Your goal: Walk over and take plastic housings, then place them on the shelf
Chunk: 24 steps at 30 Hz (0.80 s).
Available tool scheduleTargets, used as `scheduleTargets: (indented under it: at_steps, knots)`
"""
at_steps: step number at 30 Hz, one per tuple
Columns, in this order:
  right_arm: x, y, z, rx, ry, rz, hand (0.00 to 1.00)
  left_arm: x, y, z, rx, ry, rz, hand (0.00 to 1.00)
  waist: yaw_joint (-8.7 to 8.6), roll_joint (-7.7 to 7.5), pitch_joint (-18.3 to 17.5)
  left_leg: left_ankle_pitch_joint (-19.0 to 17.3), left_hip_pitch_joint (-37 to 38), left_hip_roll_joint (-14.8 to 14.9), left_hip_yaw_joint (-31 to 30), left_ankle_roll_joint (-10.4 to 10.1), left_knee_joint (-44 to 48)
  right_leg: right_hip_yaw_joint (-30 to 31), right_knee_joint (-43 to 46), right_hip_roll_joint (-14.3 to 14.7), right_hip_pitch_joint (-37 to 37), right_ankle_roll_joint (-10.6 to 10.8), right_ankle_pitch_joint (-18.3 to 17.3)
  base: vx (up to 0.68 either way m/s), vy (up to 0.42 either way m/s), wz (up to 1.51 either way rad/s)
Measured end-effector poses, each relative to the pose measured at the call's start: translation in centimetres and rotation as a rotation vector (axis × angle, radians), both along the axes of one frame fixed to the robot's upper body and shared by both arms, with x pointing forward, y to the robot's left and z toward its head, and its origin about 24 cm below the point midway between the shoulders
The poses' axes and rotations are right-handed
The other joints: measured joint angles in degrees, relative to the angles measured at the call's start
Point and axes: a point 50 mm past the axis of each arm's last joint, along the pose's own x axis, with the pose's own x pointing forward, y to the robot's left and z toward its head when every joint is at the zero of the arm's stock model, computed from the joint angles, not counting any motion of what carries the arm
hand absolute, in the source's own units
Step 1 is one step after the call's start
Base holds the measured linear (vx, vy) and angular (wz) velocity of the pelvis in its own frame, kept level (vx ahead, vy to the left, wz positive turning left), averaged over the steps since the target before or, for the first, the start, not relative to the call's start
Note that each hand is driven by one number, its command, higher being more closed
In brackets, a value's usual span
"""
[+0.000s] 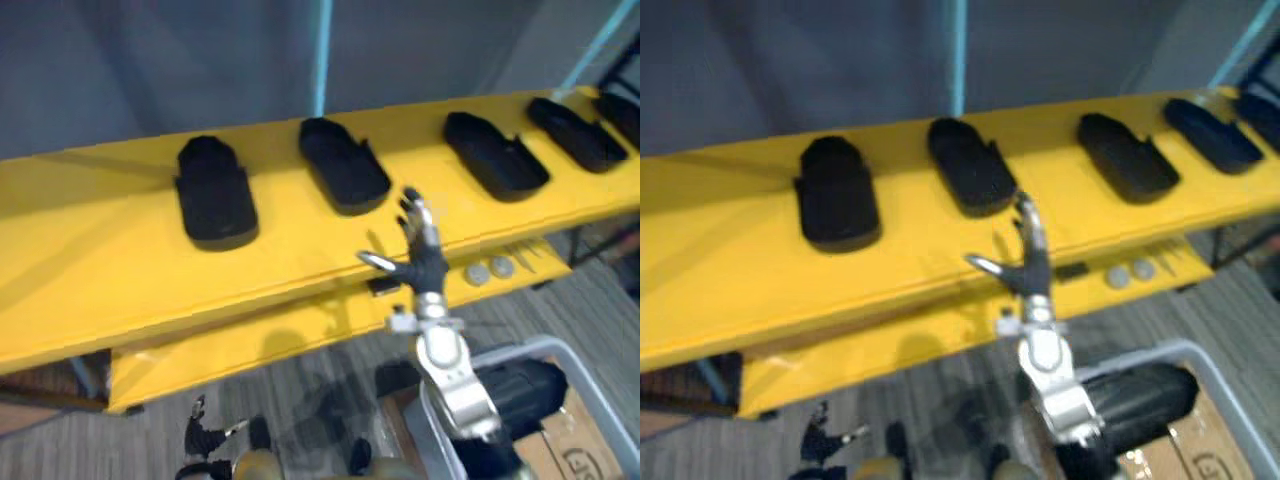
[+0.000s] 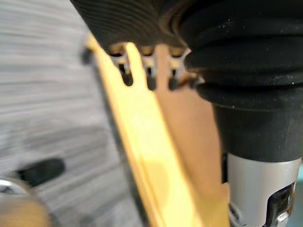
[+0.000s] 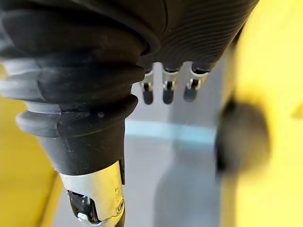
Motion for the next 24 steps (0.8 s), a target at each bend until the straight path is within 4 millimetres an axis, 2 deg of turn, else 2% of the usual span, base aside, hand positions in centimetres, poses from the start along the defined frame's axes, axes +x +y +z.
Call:
scheduleTargets:
  at_steps: [1,2,6,8,9,11,14,18,20,23,24]
  knots:
    - [-0.7,-1.0,-0.4,0.005,0.014,-0.027,0.0,0.3,-0.3,0.0,0.001,0.004,-0.03,0.0,-1.11,-0.18,-0.6,-0.3,0.7,0.2,2.3,-0.3,0.0,2.1,-0.1,0.2,-0.7,-0.1,0.5,0.01,0.026,-1.41]
    - [-1.8,-2.3,-1.1,-0.01,0.041,-0.064,0.0,0.9,-1.0,-0.1,0.003,0.008,-0.083,0.0,-3.11,-0.44,-2.1,-0.9,1.4,0.5,6.0,-0.6,0.0,5.5,-0.4,0.8,-2.3,-0.1,1.4,0.0,0.028,-1.45]
    - [-3.7,-4.7,-2.6,-0.054,0.116,-0.138,0.0,3.2,-1.7,0.4,0.018,-0.017,-0.16,0.0,-7.59,-1.54,-3.1,-2.1,5.9,1.6,16.4,-1.7,0.0,13.5,-4.2,2.4,-2.5,-0.1,4.7,-0.03,0.001,-1.38]
    - [-4.8,-6.1,-3.1,-0.068,0.127,-0.198,0.0,4.2,-1.7,0.8,0.025,-0.045,-0.164,0.0,-8.87,-1.55,-3.1,-2.7,8.1,1.5,21.0,-2.5,0.0,13.2,-4.2,2.2,-3.4,-0.4,5.6,-0.09,-0.024,-1.2]
    - [-5.8,-7.1,-3.3,-0.079,0.134,-0.247,0.0,4.7,-2.1,0.9,0.019,-0.051,-0.164,0.0,-10.45,-1.18,-3.3,-2.9,8.9,1.6,22.6,-2.8,0.0,13.3,-3.9,2.2,-3.5,-0.2,6.0,-0.09,-0.043,-0.86]
    - [-6.8,-8.4,-3.6,-0.094,0.14,-0.301,0.0,5.2,-2.8,1.0,-0.009,-0.054,-0.159,0.0,-12.04,-0.44,-3.8,-3.2,9.3,1.5,23.9,-3.1,0.0,13.6,-3.8,2.3,-4.4,-0.1,6.1,-0.08,-0.05,-0.46]
    - [-7.7,-9.0,-3.7,-0.09,0.125,-0.336,0.0,5.1,-3.2,0.8,-0.027,-0.029,-0.156,0.0,-12.54,0.25,-4.6,-3.5,9.9,1.4,24.9,-3.4,0.0,14.4,-3.8,2.5,-4.5,0.0,6.1,-0.06,-0.024,-0.18]
    - [-7.6,-8.5,-3.8,-0.054,0.098,-0.308,0.0,2.6,-3.0,-0.3,-0.045,0.06,-0.157,0.0,-12.46,1.31,-7.3,-4.0,9.9,1.1,25.2,-3.3,0.1,14.5,-4.3,2.3,-4.4,0.0,6.5,-0.03,0.001,-0.02]
    - [-7.6,-8.4,-3.8,-0.057,0.096,-0.296,0.0,2.1,-3.0,-0.5,-0.059,0.088,-0.166,0.0,-12.09,1.63,-7.6,-4.2,9.8,0.9,24.5,-3.1,0.3,14.0,-4.9,2.0,-3.9,0.1,6.6,-0.03,0.004,0.13]
    - [-7.2,-8.3,-3.3,-0.059,0.052,-0.28,0.0,2.1,-3.4,-0.6,-0.094,0.095,-0.186,0.0,-11.6,1.92,-7.7,-4.4,8.6,0.3,22.1,-2.6,0.5,12.5,-5.4,1.0,-3.7,0.2,6.6,-0.06,-0.006,0.28]
    - [-6.2,-8.1,-2.8,-0.063,-0.001,-0.268,0.0,2.1,-3.5,-0.5,-0.098,0.086,-0.193,0.0,-11.2,1.58,-7.4,-6.0,6.7,0.4,17.4,-2.3,3.7,12.9,-5.4,0.6,-4.7,0.4,6.7,-0.06,0.0,-0.07]
